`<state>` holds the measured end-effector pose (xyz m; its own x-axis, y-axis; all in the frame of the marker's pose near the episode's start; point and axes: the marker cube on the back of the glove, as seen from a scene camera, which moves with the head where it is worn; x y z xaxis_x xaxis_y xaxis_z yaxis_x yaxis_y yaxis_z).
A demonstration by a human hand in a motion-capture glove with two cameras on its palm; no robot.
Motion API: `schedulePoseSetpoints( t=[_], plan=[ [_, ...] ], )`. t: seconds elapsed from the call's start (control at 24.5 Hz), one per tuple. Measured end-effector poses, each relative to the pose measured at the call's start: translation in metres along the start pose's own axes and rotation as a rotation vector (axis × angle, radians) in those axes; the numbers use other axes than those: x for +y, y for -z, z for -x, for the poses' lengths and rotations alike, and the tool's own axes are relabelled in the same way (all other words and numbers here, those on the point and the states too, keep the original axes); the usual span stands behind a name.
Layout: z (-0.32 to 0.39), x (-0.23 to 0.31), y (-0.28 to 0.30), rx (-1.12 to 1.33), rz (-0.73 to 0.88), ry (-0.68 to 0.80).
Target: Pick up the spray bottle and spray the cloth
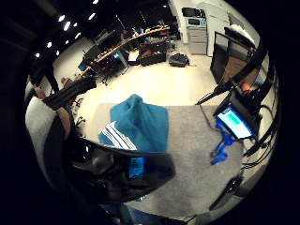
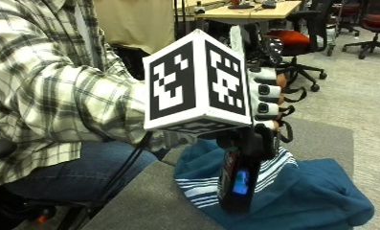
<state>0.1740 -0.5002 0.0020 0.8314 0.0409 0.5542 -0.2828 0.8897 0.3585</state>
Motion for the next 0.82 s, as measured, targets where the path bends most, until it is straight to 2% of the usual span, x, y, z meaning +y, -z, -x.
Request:
schedulePoseSetpoints(
  t=[0.45, 0.82],
  plan=[
    [0.039, 0.014, -0.021, -0.256, 0.025, 0.029],
    [0.113, 0.053, -0.102, -0.499, 0.189, 0.118]
  ],
)
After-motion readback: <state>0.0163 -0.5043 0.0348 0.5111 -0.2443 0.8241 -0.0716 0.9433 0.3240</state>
